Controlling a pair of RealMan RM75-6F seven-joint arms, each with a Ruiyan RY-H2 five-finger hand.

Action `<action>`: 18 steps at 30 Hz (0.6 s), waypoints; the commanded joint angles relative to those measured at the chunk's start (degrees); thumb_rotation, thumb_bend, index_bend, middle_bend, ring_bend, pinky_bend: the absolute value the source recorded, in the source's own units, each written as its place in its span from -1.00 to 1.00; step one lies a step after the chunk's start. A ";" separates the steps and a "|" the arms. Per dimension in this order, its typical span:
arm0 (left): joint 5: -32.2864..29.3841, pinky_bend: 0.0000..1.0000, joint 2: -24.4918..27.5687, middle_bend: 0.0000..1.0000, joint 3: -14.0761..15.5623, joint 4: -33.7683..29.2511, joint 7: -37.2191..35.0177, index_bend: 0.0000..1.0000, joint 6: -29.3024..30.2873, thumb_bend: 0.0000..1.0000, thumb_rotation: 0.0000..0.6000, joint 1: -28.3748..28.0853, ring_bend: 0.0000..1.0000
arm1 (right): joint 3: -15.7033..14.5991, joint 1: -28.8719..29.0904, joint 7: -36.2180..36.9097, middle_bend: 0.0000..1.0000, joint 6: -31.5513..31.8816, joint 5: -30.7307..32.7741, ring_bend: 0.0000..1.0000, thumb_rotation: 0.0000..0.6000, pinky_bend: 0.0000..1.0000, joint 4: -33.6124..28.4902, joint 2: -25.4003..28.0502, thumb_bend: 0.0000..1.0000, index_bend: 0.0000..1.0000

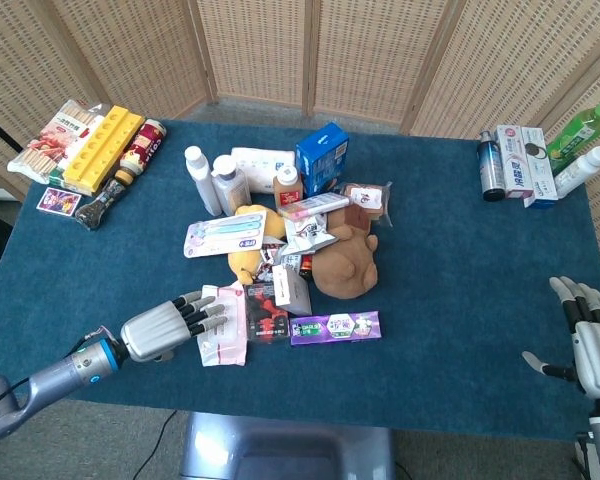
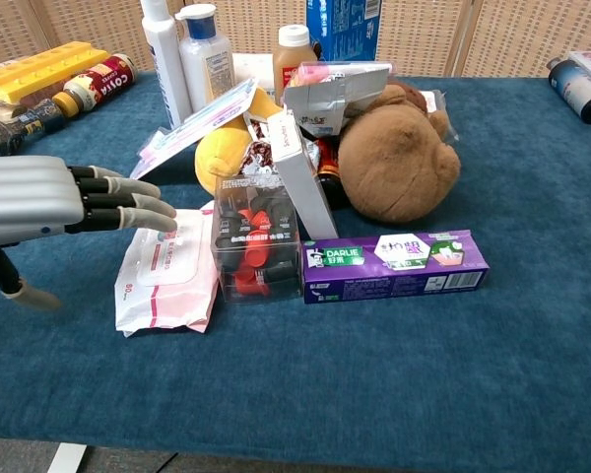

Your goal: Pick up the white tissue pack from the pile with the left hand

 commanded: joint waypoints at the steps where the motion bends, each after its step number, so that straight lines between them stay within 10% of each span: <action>1: -0.79 -0.68 -0.53 -1.00 -0.19 -0.48 0.85 -0.96 -1.86 -1.00 1.00 -1.58 -1.00 | 0.09 -0.05 0.34 -1.00 0.05 0.03 -1.00 1.00 -1.00 0.03 0.16 -1.00 -1.00; 18: -4.00 -0.67 -2.41 -1.00 -0.39 -2.07 6.29 -0.94 -8.15 -1.00 1.00 -6.95 -1.00 | 0.49 -0.38 2.61 -1.00 0.54 -0.26 -1.00 1.00 -1.00 -0.06 1.09 -1.00 -1.00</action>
